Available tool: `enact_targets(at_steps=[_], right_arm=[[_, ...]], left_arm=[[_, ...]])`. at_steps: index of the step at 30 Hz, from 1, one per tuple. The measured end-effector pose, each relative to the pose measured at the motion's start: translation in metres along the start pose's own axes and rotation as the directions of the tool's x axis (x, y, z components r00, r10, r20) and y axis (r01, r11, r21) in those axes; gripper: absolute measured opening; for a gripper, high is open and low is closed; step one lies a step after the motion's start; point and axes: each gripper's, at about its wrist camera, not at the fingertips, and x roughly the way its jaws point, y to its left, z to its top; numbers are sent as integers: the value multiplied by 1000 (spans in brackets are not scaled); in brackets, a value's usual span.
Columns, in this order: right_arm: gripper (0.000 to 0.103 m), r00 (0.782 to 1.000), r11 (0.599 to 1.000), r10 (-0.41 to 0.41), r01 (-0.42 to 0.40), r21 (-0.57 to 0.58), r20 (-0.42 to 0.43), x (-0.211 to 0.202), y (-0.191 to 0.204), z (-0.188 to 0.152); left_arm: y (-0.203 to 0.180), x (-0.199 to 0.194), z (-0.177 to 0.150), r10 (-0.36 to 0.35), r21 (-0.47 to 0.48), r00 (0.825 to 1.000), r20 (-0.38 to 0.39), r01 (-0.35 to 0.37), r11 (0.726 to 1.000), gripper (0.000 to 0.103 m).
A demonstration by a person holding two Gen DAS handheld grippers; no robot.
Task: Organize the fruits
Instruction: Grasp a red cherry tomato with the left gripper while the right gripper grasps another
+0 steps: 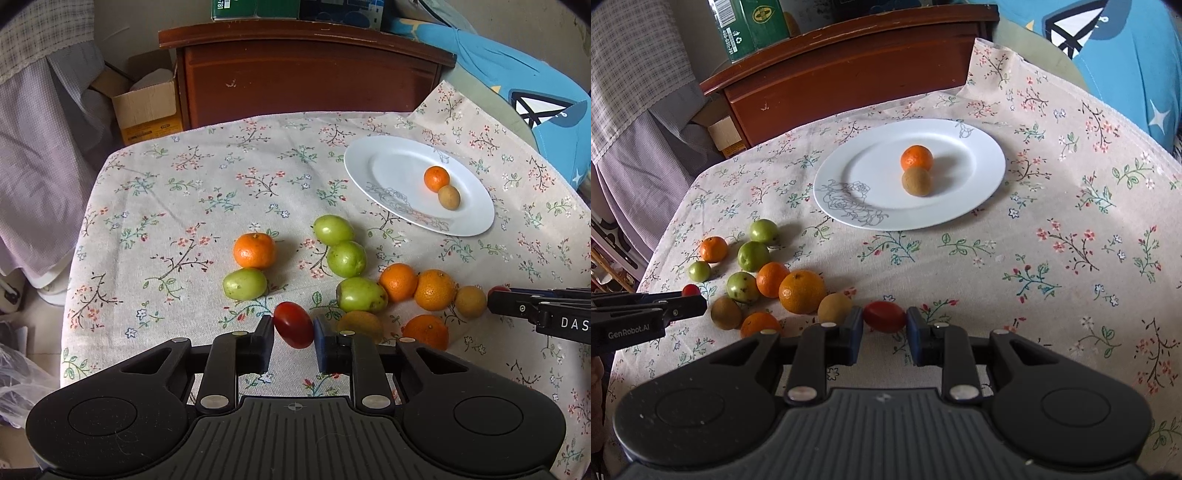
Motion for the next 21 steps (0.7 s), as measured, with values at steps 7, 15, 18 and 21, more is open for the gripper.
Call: enact_targets(at_steps=[7, 15, 18, 21], right_arm=[[25, 1000, 1000, 19, -19, 2, 12, -3, 3, 1], [25, 998, 999, 53, -52, -15, 36, -7, 11, 6], [25, 997, 998, 62, -61, -9, 43, -7, 12, 9], [25, 996, 997, 70, -70, -13, 55, -9, 14, 12]], left_arm=[[-3, -4, 3, -4, -5, 1000, 16, 4, 1000, 21], [-18, -9, 14, -57, 12, 997, 45, 57, 998, 21], [-24, -10, 18, -74, 24, 996, 55, 73, 997, 20], [-30, -12, 24, -83, 43, 994, 73, 80, 996, 21]])
